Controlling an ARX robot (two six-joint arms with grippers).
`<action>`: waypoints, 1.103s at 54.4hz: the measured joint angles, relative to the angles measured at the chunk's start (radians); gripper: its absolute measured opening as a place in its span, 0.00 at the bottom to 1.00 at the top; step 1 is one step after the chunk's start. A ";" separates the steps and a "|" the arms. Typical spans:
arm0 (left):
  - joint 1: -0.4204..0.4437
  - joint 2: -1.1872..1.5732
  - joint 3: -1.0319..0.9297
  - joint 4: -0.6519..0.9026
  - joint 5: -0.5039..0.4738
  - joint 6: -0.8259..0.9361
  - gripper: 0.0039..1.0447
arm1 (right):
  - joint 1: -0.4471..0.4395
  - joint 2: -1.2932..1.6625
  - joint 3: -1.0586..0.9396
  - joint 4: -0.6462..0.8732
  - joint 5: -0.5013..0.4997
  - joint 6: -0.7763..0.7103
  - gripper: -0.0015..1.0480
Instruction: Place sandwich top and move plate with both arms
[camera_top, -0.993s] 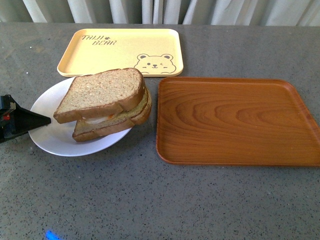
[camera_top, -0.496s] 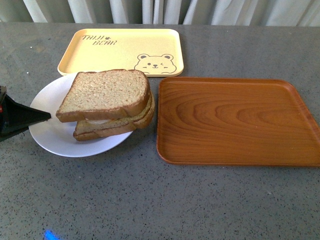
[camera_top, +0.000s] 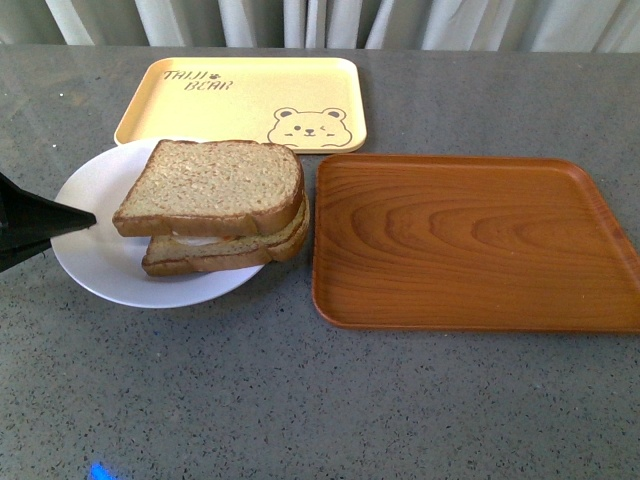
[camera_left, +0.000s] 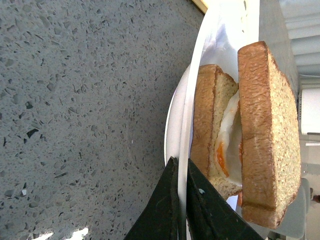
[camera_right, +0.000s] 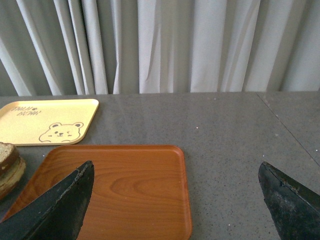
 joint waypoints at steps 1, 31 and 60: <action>0.000 -0.003 0.000 0.001 0.000 -0.006 0.02 | 0.000 0.000 0.000 0.000 0.000 0.000 0.91; -0.033 -0.043 0.050 0.031 -0.024 -0.176 0.02 | 0.000 0.000 0.000 0.000 0.000 0.000 0.91; -0.104 0.032 0.347 -0.075 -0.076 -0.288 0.02 | 0.000 0.000 0.000 0.000 0.000 0.000 0.91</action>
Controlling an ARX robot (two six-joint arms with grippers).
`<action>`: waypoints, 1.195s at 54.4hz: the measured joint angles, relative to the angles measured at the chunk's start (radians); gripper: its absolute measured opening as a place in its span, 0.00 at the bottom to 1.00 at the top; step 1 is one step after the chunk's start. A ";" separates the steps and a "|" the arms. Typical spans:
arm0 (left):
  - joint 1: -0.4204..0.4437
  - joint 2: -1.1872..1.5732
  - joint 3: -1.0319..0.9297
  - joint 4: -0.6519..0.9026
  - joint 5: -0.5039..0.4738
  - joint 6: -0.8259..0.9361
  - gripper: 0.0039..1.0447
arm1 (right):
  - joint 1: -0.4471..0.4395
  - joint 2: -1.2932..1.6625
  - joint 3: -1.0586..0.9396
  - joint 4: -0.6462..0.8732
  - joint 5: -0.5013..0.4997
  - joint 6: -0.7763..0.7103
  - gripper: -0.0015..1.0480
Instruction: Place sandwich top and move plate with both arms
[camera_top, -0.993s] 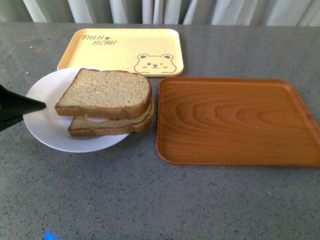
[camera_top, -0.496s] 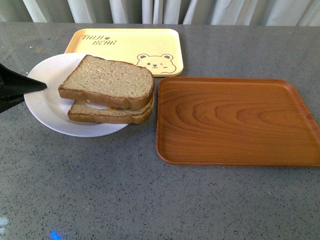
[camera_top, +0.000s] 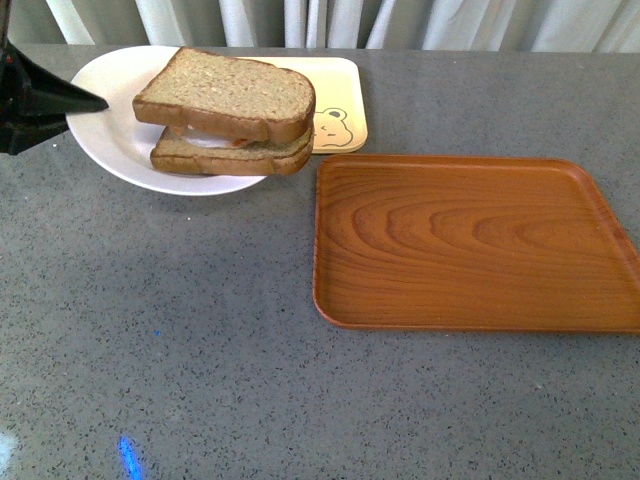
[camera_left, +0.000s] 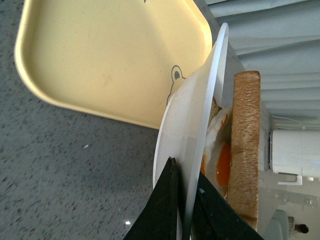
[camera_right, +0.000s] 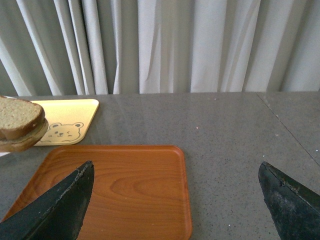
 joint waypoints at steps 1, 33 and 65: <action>-0.007 0.012 0.023 -0.002 -0.003 -0.011 0.02 | 0.000 0.000 0.000 0.000 0.000 0.000 0.91; -0.079 0.316 0.558 -0.199 -0.039 -0.087 0.02 | 0.000 0.000 0.000 0.000 0.000 0.000 0.91; -0.035 0.469 0.780 -0.358 -0.046 -0.030 0.02 | 0.000 0.000 0.000 0.000 0.000 0.000 0.91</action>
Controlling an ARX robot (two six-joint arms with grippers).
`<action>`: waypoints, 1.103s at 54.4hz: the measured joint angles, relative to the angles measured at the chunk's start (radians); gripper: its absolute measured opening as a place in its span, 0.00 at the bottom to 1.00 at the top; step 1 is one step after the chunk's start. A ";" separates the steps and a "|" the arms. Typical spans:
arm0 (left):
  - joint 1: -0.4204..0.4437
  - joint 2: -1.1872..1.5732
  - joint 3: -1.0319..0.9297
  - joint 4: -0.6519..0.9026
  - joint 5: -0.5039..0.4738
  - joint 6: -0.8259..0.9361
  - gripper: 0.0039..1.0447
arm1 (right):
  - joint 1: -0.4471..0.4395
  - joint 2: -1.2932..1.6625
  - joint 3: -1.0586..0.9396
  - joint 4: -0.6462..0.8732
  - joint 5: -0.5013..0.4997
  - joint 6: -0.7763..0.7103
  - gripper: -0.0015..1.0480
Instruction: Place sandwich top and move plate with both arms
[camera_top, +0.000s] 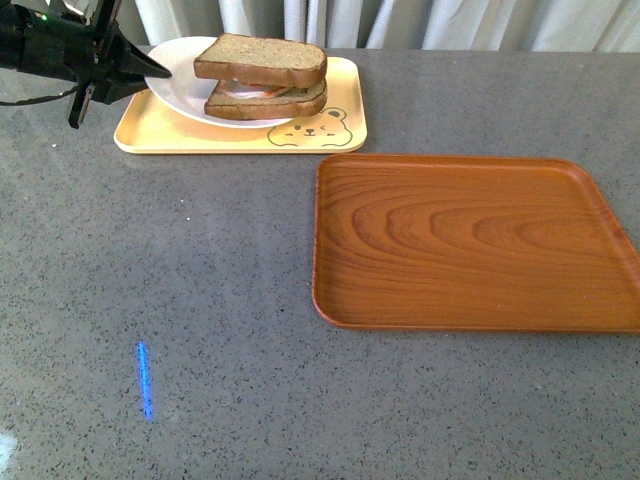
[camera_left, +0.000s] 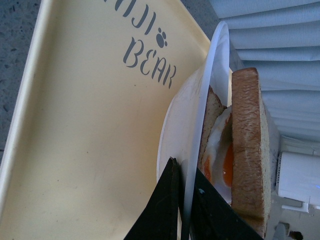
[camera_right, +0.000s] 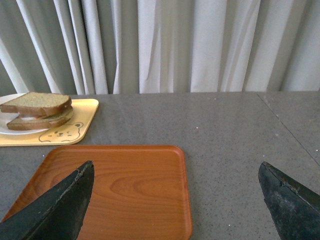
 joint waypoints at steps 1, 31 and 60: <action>0.000 0.001 0.002 -0.002 0.000 0.002 0.02 | 0.000 0.000 0.000 0.000 0.000 0.000 0.91; 0.029 0.058 0.096 -0.067 0.001 0.059 0.44 | 0.000 0.000 0.000 0.000 0.000 0.000 0.91; 0.120 0.031 0.061 0.032 0.025 0.029 0.92 | 0.000 0.000 0.000 0.000 0.000 0.000 0.91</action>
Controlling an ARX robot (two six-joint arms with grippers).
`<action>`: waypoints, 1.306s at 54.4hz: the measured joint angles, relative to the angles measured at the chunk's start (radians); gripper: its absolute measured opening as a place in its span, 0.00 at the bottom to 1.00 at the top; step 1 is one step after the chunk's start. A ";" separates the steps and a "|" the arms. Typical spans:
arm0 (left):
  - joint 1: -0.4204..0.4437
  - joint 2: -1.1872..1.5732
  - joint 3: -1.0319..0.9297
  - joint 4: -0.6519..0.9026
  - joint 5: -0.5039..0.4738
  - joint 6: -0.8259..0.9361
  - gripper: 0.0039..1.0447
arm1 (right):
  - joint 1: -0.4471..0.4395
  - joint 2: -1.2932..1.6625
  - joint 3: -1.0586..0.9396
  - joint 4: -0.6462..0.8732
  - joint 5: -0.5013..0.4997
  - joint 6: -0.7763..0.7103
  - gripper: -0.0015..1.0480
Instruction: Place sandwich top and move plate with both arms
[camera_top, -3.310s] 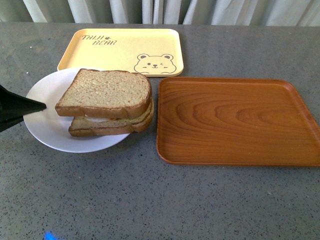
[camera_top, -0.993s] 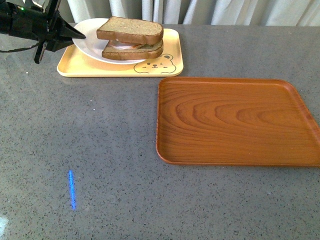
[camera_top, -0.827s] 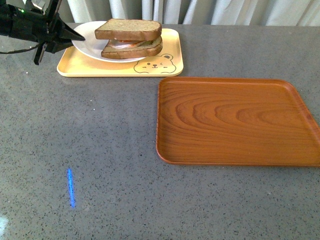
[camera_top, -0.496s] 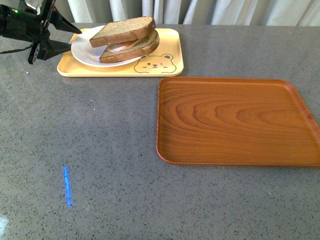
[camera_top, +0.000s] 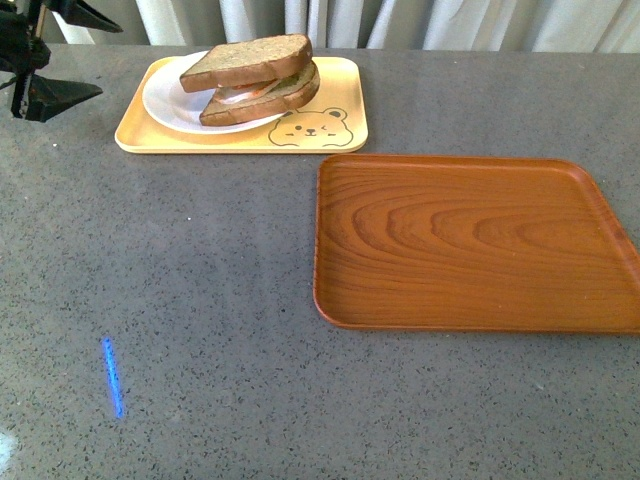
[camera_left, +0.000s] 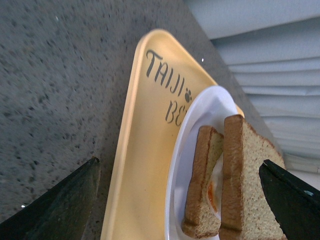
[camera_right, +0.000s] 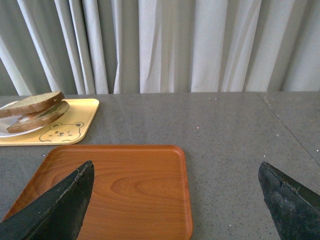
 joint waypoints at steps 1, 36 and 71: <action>0.004 -0.011 -0.021 0.018 0.002 -0.003 0.92 | 0.000 0.000 0.000 0.000 0.000 0.000 0.91; -0.039 -0.516 -0.966 1.059 -0.623 0.594 0.45 | 0.000 0.000 0.000 0.000 0.000 0.000 0.91; -0.145 -1.201 -1.735 1.120 -0.729 0.687 0.01 | 0.000 0.000 0.000 0.000 0.000 0.000 0.91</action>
